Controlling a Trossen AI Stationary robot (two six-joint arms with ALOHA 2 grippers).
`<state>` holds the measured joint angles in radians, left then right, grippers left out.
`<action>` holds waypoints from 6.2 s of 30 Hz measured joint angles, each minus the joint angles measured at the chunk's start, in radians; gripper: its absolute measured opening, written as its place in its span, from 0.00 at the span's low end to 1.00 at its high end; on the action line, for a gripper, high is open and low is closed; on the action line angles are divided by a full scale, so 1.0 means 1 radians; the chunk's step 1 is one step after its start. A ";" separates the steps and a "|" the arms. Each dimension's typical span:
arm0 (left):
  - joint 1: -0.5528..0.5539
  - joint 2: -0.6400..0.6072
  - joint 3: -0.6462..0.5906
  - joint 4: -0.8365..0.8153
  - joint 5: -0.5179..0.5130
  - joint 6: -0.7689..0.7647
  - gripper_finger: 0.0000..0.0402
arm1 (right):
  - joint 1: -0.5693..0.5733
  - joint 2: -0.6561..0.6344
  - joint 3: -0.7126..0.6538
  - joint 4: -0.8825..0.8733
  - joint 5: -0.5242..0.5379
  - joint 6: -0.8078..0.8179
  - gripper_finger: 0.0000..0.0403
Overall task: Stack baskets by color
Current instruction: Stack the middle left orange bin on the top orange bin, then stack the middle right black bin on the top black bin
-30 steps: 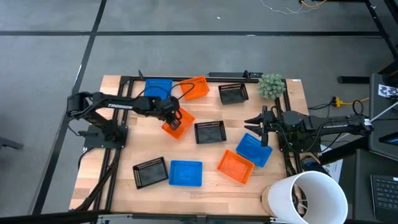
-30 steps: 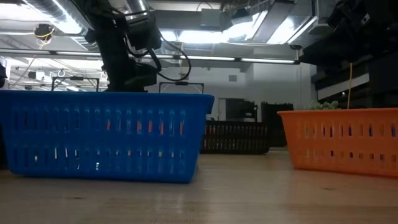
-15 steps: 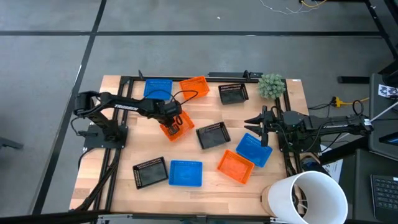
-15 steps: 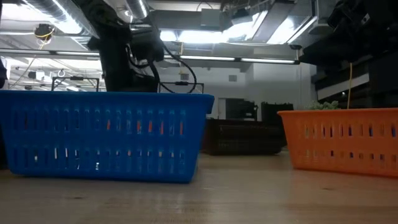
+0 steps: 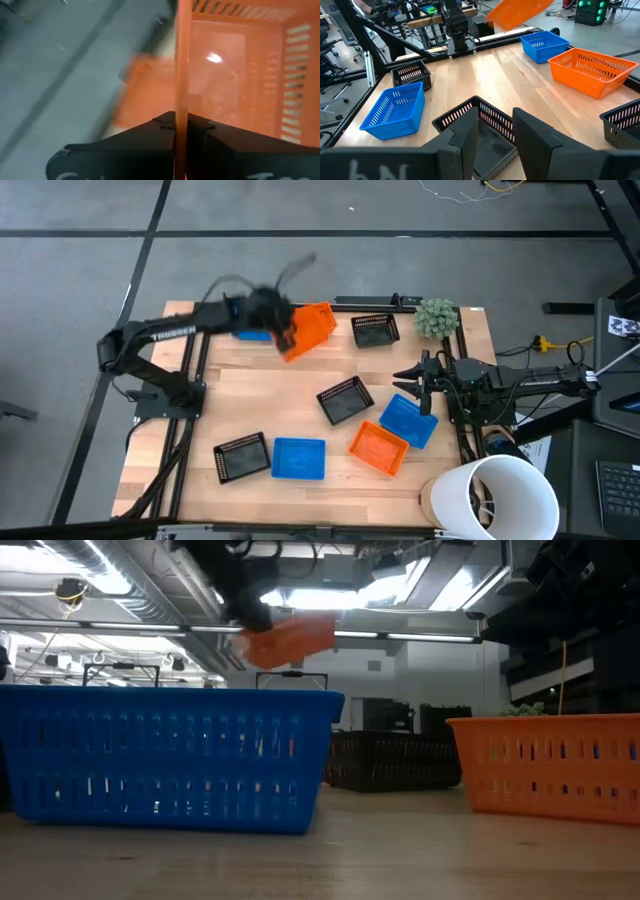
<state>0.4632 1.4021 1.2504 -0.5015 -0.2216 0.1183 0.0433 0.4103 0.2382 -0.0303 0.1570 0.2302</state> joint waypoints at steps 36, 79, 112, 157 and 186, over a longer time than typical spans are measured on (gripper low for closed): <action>0.327 0.768 0.658 -0.392 0.329 0.310 0.00 | 0.000 0.000 -0.001 -0.057 0.000 0.000 0.30; 0.308 0.824 0.649 -0.377 0.390 0.311 0.14 | 0.000 0.000 -0.001 -0.074 -0.001 -0.002 0.30; 0.228 0.691 0.667 -0.566 0.568 0.199 0.28 | 0.000 0.000 -0.001 -0.073 -0.003 -0.003 0.30; -0.335 0.617 0.470 -0.613 0.230 -0.342 0.28 | 0.000 0.000 0.000 -0.186 -0.169 0.106 0.30; -0.287 0.755 0.487 -0.254 0.156 -0.354 0.28 | 0.000 0.000 0.000 -0.185 -0.169 0.106 0.30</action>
<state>0.1758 2.1571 1.7371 -0.7554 -0.0661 -0.2360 0.0437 0.4099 0.2382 -0.2154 -0.0116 0.3363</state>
